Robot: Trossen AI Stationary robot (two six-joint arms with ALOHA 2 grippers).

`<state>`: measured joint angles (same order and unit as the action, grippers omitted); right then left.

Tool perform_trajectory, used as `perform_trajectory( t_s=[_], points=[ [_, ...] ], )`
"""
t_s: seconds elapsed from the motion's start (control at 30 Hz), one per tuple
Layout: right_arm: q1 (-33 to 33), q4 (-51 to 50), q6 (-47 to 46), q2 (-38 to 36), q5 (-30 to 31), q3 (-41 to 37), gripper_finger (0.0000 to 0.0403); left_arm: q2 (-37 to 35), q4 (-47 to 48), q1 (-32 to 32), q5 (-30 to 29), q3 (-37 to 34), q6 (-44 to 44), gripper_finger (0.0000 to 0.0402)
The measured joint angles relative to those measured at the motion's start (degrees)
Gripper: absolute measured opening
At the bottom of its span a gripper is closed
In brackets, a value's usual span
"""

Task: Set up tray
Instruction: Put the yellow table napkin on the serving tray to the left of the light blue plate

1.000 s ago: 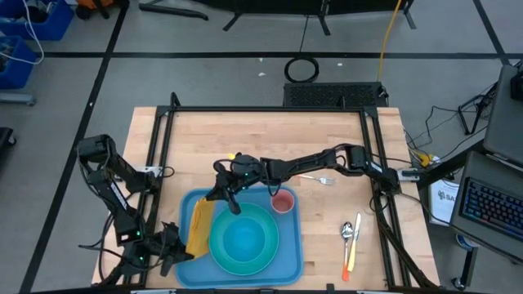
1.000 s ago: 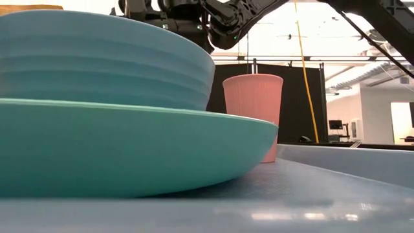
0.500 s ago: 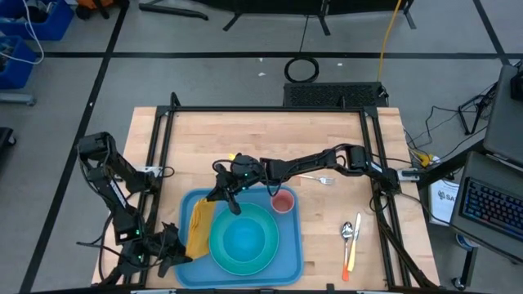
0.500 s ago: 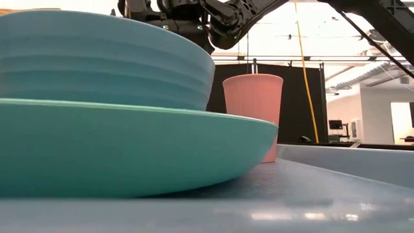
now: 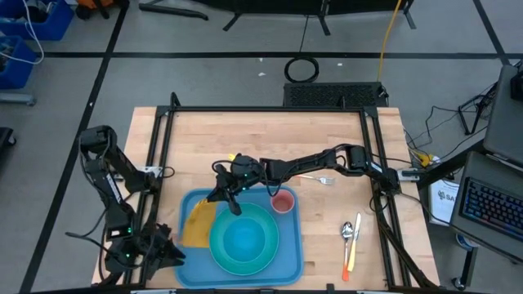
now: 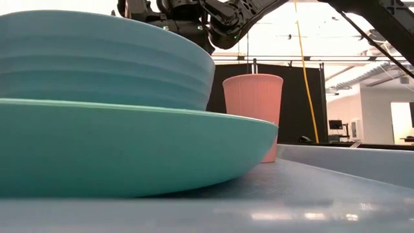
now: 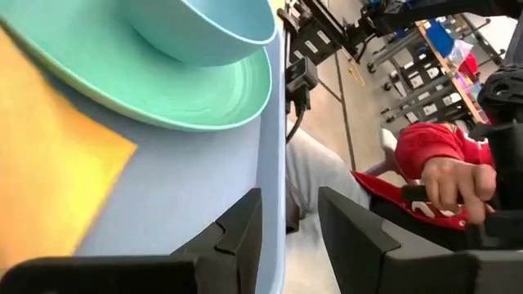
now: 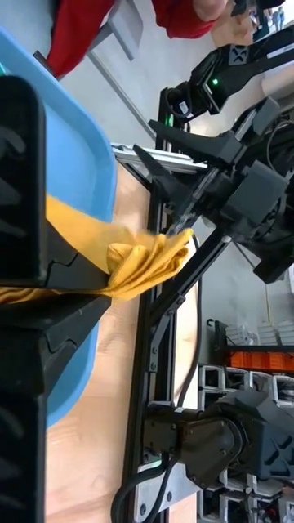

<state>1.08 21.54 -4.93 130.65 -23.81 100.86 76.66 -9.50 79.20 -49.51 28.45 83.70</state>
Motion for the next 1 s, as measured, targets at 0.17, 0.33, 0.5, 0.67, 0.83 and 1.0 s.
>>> perform_trajectory(
  t_s=[0.17,0.33,0.5,0.67,0.83,1.0],
  points=[
    [-0.09,-0.02,-0.01,0.00,-0.01,0.00,0.0000,0.00,1.53,-0.41,-0.71,0.00,-0.73,0.0124],
    [-0.38,-0.09,-0.81,0.00,-0.11,0.00,0.0000,0.00,7.58,-2.85,-1.16,0.00,-2.21,0.0124],
    [-0.42,-0.60,-0.85,0.02,-0.24,0.00,0.0000,0.02,15.06,-5.65,3.01,0.00,0.08,0.0124],
    [-0.39,-0.79,-0.85,0.00,-0.28,0.00,0.0000,0.02,16.23,-8.09,3.35,0.00,-3.51,0.0124],
    [-0.42,-0.83,-1.83,0.00,-0.28,0.00,0.0000,0.02,19.48,-11.12,8.61,0.00,-4.59,0.0124],
    [-0.42,-0.85,-1.92,0.00,-0.41,0.00,0.0000,0.24,25.49,-13.69,13.74,0.00,-0.26,0.0124]
  ],
)
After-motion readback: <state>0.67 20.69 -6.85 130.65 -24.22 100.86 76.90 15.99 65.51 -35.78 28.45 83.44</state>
